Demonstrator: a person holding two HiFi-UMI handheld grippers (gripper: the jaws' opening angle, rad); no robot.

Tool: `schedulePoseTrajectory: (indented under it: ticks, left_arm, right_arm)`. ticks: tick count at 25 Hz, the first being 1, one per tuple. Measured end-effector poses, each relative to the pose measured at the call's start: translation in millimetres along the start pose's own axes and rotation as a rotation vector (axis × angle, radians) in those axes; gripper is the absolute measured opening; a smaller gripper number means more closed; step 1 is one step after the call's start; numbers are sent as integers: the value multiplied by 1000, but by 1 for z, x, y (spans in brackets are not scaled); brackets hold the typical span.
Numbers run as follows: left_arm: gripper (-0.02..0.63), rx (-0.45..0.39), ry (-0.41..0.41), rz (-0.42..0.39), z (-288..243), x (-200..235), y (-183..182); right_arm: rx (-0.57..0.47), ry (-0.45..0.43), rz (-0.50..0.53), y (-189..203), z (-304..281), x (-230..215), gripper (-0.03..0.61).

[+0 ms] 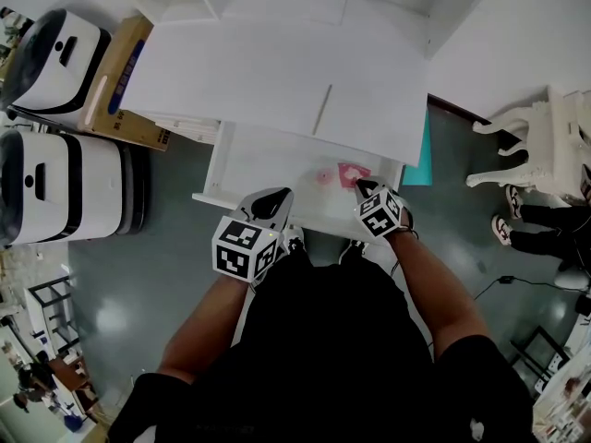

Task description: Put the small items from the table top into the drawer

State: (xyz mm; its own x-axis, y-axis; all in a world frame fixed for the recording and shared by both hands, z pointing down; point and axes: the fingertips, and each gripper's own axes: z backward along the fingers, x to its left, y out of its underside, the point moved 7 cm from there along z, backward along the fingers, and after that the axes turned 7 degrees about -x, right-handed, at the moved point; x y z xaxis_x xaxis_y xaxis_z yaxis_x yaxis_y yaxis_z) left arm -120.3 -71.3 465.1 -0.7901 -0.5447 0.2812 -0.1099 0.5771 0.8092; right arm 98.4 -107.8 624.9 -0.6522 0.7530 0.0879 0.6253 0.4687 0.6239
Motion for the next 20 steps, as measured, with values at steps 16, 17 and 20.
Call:
schedulePoseTrajectory:
  ticks: [16,17,20]
  left_arm:
    - [9,35,-77,38,10,10,4]
    - [9,38,-81,42,12,10,5]
    - [9,43,-93,53,15,10,8]
  right_arm:
    - [124,85,113,18,-85,-32,35]
    - [130,77,113,19,-88,-31,35]
    - [143,60,119,22,-95,-28,35]
